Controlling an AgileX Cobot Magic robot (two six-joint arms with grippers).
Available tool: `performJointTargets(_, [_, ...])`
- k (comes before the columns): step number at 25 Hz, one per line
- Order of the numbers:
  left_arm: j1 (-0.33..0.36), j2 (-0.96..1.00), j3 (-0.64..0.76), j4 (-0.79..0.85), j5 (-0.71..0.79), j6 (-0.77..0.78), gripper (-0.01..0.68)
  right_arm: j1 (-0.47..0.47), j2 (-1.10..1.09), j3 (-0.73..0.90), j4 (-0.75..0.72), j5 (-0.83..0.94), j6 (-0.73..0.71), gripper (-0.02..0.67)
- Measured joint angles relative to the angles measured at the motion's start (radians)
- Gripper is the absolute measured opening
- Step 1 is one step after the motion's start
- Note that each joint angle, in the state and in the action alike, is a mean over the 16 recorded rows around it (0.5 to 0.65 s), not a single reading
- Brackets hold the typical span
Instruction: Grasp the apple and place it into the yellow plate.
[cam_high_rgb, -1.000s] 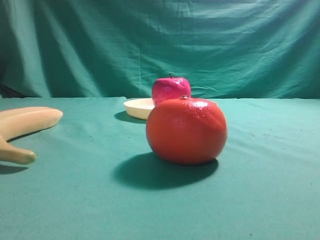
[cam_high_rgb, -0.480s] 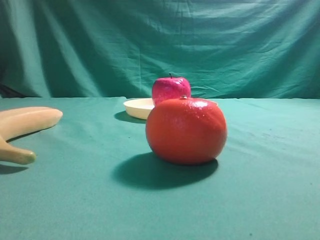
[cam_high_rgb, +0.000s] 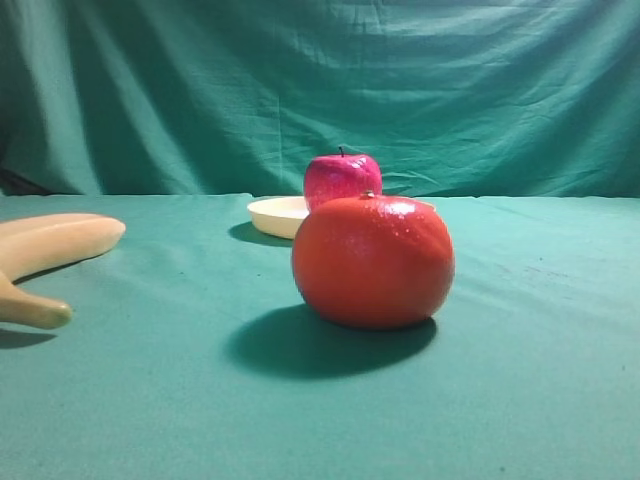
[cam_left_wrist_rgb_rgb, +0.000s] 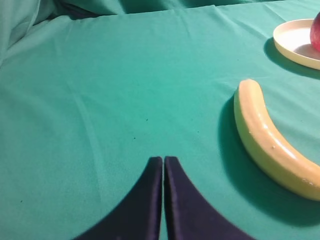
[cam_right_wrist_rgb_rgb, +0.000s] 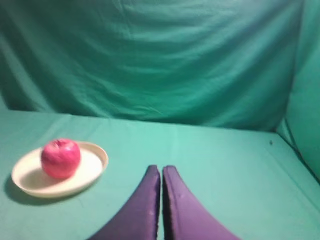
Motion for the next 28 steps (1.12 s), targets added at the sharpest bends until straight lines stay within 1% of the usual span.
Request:
performJointTargets(5, [0.000, 0.000, 0.000, 0.000, 0.000, 0.000, 0.000, -0.045, -0.060, 0.151, -0.001, -0.035, 0.010, 0.000])
performJointTargets(11, [0.000, 0.000, 0.000, 0.000, 0.000, 0.000, 0.000, -0.060, -0.081, 0.244, -0.002, -0.023, 0.027, 0.000])
performJointTargets(28, [0.000, 0.000, 0.000, 0.000, 0.000, 0.000, 0.000, -0.060, -0.081, 0.269, -0.002, 0.014, 0.053, 0.000])
